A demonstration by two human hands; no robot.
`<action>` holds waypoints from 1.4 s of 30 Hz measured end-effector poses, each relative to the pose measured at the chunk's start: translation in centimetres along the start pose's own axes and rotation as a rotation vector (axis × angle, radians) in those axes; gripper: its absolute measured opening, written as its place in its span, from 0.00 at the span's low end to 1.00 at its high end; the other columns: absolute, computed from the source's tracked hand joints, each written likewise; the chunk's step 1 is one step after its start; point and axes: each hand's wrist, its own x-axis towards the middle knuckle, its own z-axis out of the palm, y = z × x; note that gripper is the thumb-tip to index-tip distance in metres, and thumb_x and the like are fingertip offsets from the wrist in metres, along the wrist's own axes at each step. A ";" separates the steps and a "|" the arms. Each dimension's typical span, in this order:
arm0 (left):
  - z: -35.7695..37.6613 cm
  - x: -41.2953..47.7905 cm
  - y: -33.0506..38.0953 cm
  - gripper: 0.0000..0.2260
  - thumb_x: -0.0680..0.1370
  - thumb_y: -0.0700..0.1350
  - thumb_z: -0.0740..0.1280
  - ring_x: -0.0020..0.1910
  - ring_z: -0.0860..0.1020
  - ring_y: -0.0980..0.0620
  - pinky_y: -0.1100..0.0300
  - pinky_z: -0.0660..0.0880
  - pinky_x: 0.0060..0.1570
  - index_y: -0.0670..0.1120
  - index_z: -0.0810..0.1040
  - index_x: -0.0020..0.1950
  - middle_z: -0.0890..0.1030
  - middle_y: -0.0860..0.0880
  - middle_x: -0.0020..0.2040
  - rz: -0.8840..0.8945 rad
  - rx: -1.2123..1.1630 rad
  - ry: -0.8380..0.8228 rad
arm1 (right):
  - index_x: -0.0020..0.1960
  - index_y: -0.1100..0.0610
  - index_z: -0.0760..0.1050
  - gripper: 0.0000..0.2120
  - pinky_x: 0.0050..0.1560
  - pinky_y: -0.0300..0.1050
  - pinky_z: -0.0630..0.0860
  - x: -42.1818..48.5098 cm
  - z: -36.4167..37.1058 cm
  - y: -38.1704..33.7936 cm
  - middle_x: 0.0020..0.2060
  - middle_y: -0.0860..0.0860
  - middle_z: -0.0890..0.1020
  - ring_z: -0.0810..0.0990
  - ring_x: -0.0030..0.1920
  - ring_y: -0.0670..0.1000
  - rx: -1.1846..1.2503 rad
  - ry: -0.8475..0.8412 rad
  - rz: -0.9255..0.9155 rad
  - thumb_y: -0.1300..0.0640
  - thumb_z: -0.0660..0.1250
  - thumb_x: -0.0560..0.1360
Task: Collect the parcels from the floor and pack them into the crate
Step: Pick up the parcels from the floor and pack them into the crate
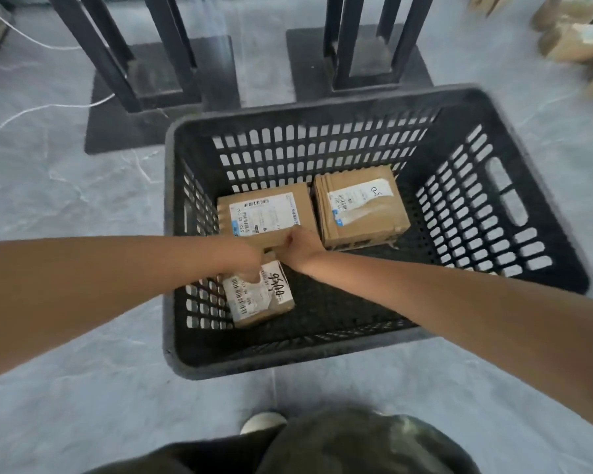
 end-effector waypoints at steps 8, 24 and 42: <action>-10.2 -20.8 -6.1 0.11 0.79 0.47 0.56 0.42 0.76 0.49 0.58 0.68 0.35 0.45 0.76 0.53 0.79 0.47 0.47 0.022 0.050 0.495 | 0.52 0.58 0.72 0.05 0.45 0.43 0.67 -14.3 -17.1 -8.3 0.46 0.55 0.73 0.76 0.50 0.58 0.286 0.152 0.264 0.63 0.57 0.79; -36.4 -69.8 -17.8 0.18 0.77 0.53 0.63 0.62 0.71 0.45 0.48 0.72 0.58 0.46 0.71 0.64 0.76 0.46 0.59 0.017 -0.601 1.053 | 0.48 0.61 0.73 0.07 0.47 0.45 0.68 -55.4 -58.6 -34.8 0.43 0.58 0.79 0.77 0.40 0.51 0.806 0.571 0.120 0.65 0.57 0.80; -57.3 -70.9 10.0 0.36 0.72 0.70 0.52 0.73 0.32 0.59 0.47 0.43 0.72 0.58 0.47 0.76 0.45 0.62 0.76 0.638 -0.797 0.902 | 0.54 0.57 0.75 0.11 0.57 0.49 0.69 -60.2 -75.1 -14.1 0.44 0.52 0.82 0.79 0.49 0.52 1.306 1.046 0.002 0.56 0.55 0.80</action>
